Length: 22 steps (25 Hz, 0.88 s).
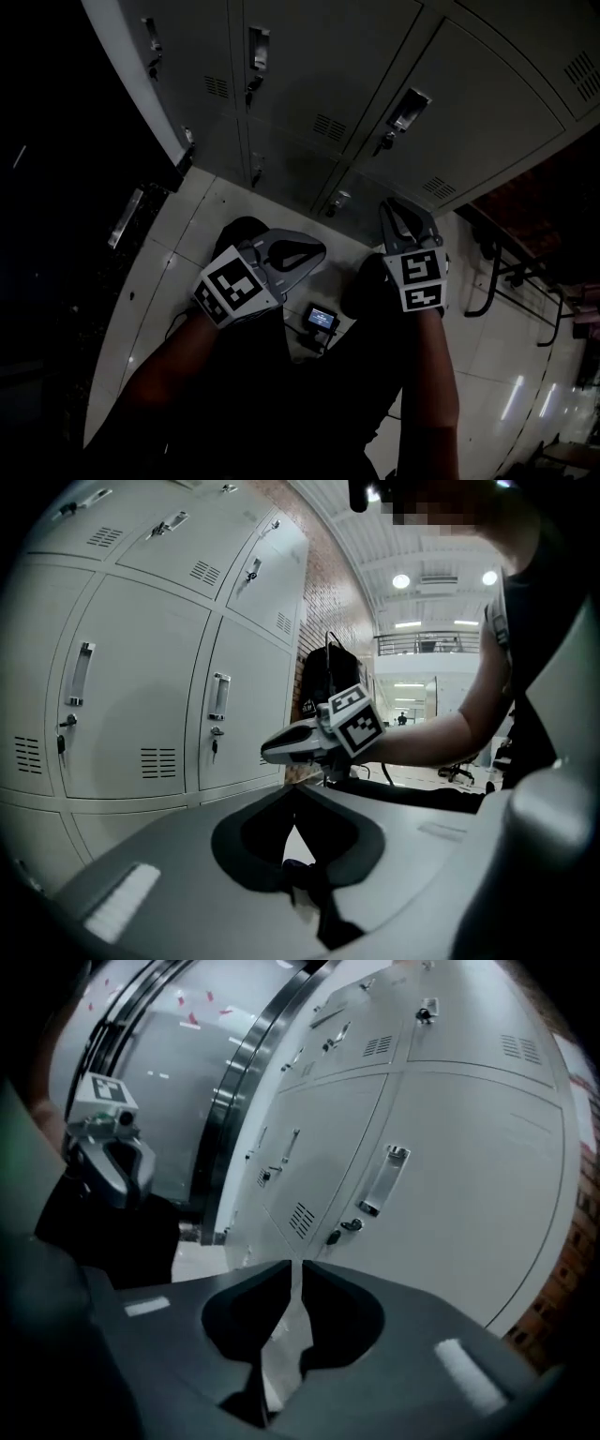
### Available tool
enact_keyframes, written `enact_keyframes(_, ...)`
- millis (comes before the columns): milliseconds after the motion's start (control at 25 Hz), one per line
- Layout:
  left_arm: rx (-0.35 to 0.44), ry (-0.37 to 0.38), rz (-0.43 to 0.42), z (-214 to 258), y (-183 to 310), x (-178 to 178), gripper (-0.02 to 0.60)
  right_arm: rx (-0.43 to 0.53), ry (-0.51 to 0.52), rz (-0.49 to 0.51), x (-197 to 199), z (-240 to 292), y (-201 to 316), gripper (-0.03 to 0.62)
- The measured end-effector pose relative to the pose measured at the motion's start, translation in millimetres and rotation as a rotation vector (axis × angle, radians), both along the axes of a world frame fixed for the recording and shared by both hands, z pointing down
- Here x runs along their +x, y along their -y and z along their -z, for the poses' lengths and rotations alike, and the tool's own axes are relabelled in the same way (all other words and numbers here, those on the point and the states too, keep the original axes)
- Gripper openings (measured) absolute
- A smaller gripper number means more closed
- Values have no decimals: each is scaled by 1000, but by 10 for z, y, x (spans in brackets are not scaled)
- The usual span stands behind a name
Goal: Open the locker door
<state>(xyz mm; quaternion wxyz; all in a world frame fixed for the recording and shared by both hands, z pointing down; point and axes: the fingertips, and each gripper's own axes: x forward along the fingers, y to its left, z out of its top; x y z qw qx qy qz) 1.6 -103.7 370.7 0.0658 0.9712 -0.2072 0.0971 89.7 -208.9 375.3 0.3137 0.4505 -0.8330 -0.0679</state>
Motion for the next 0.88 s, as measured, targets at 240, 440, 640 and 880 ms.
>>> enact_keyframes(240,4,-14,3,24,2,-59,11,150,-417,-105,88,2,579,39)
enact_keyframes(440,2,-27,3,38,-1,-86,11,236,-607,-109,31,46,915,81)
enact_keyframes(640,4,-29,2,37,4,-113,11,307,-733,-77,-96,101,1077,96)
enact_keyframes(880,0,-24,4,28,12,-113,11,340,-789,-82,-98,78,1132,38)
